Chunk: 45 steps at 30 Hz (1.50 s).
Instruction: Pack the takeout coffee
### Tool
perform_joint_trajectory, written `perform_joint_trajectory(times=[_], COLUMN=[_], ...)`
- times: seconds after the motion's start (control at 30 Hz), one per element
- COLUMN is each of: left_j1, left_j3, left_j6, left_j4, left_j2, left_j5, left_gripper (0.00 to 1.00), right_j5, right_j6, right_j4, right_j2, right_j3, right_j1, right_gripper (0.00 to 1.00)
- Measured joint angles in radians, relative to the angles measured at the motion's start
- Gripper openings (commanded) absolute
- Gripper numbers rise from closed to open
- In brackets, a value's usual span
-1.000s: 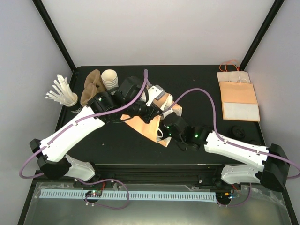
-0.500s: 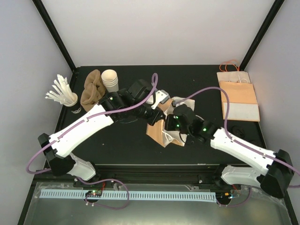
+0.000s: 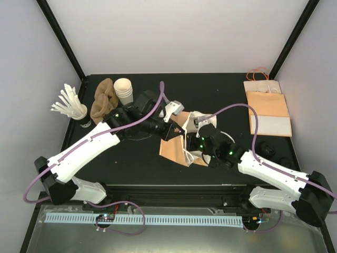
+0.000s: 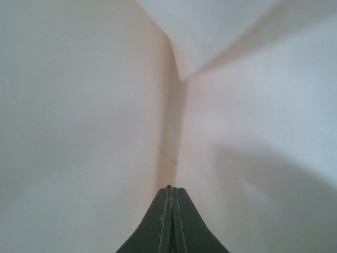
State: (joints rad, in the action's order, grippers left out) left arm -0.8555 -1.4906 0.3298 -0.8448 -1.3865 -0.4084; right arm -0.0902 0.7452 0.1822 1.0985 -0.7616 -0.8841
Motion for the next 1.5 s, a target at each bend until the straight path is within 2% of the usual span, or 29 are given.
perform_joint_trajectory(times=[0.27,0.5,0.7,0.9,0.93,1.17,1.23,1.3,1.4,1.5], left_j1=[0.056,0.060,0.069,0.111,0.119,0.161,0.177,0.208,0.293,0.398], left_j3=[0.225,0.232,0.275,0.344,0.357,0.394,0.394,0.406,0.468,0.555], left_j6=[0.121,0.166,0.176,0.188,0.190,0.176,0.155,0.138,0.117,0.103], left_j4=[0.242,0.301,0.323,0.385,0.397,0.401,0.384,0.360,0.342,0.327], left_j2=[0.120,0.038,-0.011,-0.014,-0.014,-0.016,-0.006,0.025,0.129,0.230], left_j5=[-0.127,-0.227,-0.249,-0.281,-0.291,-0.332,-0.317,-0.283,-0.232,-0.162], left_gripper=[0.03,0.03,0.04,0.08,0.12,0.68,0.80,0.87,0.83,0.60], right_j5=[0.026,0.056,0.060,0.156,0.164,0.278,0.297,0.320,0.348,0.371], right_j6=[-0.039,-0.038,0.013,0.048,0.051,0.080,0.082,0.085,0.089,0.092], right_j4=[-0.088,-0.154,-0.153,-0.215,-0.220,-0.324,-0.342,-0.367,-0.395,-0.417], right_j2=[0.017,0.098,0.238,0.338,0.344,0.408,0.423,0.438,0.455,0.467], right_j3=[0.175,0.172,0.153,0.152,0.152,0.193,0.196,0.196,0.196,0.196], right_j1=[0.000,0.000,0.001,0.024,0.027,0.042,0.043,0.047,0.054,0.056], right_gripper=[0.01,0.01,0.01,0.01,0.01,0.01,0.01,0.01,0.01,0.01])
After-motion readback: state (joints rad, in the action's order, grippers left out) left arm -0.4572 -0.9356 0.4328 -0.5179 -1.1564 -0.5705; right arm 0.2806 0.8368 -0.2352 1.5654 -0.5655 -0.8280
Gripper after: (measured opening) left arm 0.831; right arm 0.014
